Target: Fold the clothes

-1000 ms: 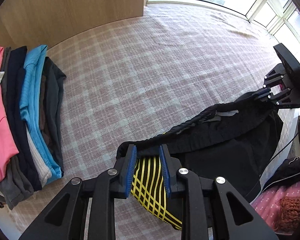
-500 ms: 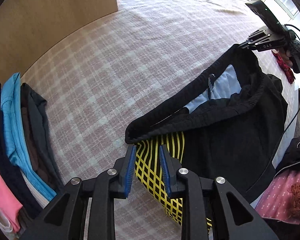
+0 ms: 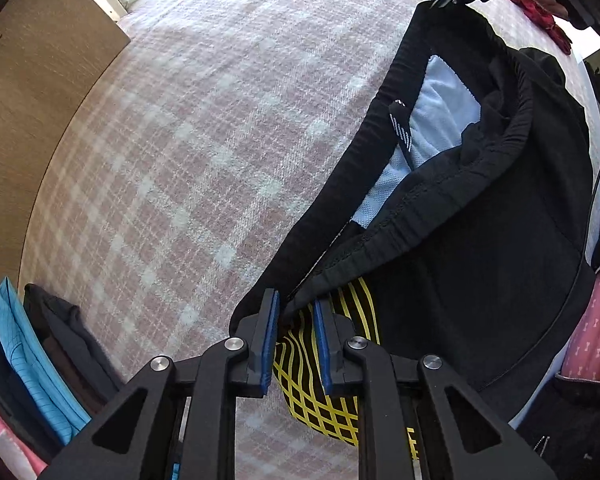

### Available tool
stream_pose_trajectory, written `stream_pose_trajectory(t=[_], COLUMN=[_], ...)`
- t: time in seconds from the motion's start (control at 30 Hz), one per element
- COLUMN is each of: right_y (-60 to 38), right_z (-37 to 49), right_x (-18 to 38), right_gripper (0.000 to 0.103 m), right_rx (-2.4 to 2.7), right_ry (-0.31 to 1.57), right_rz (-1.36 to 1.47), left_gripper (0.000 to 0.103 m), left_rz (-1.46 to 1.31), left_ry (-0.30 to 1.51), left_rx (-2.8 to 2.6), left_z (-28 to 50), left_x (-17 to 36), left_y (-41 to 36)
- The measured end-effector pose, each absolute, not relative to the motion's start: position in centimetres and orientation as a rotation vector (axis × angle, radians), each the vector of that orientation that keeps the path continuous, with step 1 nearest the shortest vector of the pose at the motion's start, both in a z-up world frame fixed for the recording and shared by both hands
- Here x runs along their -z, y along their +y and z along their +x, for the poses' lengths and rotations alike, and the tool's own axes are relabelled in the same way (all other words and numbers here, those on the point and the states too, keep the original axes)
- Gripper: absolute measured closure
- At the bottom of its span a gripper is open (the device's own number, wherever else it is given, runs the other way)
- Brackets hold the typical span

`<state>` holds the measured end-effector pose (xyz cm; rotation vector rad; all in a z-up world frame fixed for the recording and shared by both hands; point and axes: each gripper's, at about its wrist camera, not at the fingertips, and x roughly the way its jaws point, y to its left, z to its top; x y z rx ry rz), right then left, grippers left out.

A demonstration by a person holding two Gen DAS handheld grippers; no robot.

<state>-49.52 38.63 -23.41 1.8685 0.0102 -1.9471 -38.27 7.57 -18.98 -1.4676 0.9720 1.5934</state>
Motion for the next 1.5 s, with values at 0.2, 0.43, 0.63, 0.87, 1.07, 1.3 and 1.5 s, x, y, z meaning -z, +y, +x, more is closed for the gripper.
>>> stream_pose_trajectory(t=[0.2, 0.43, 0.63, 0.87, 1.07, 1.3, 1.5], right_y=[38.7, 39.8, 40.8, 43.7, 46.9, 46.3, 49.3], right_z=[-49.7, -51.0, -51.2, -52.7, -54.0, -53.1, -51.9], right_x=[23.4, 23.1, 22.9, 22.5, 23.6, 23.7, 18.9], right_gripper=[0.098, 0.098, 0.098, 0.098, 0.098, 0.096, 0.077], right_rx=[1.936, 1.934, 1.95, 1.958, 1.914, 1.869, 1.973], right_ry=[-0.005, 0.006, -0.02, -0.179, -0.332, -0.427, -0.445], right_rz=[1.883, 1.89, 1.885, 1.893, 1.943, 1.963, 1.723], left_gripper=[0.081, 0.099, 0.1, 0.099, 0.097, 0.092, 0.092], left_rz=[-1.418, -1.524, -1.575, -1.727, -1.759, -1.772, -1.754], left_ry=[1.003, 1.018, 0.903, 0.637, 0.608, 0.539, 0.541], left_rx=[-1.521, -1.45, -1.519, -1.575, -1.569, -1.579, -1.595], left_z=[-38.4, -40.3, -40.0, -42.9, -43.2, -42.9, -42.0], left_x=[17.3, 20.3, 20.1, 20.5, 21.1, 21.0, 20.9], left_y=[10.0, 12.3, 9.8, 6.2, 6.9, 7.4, 9.0])
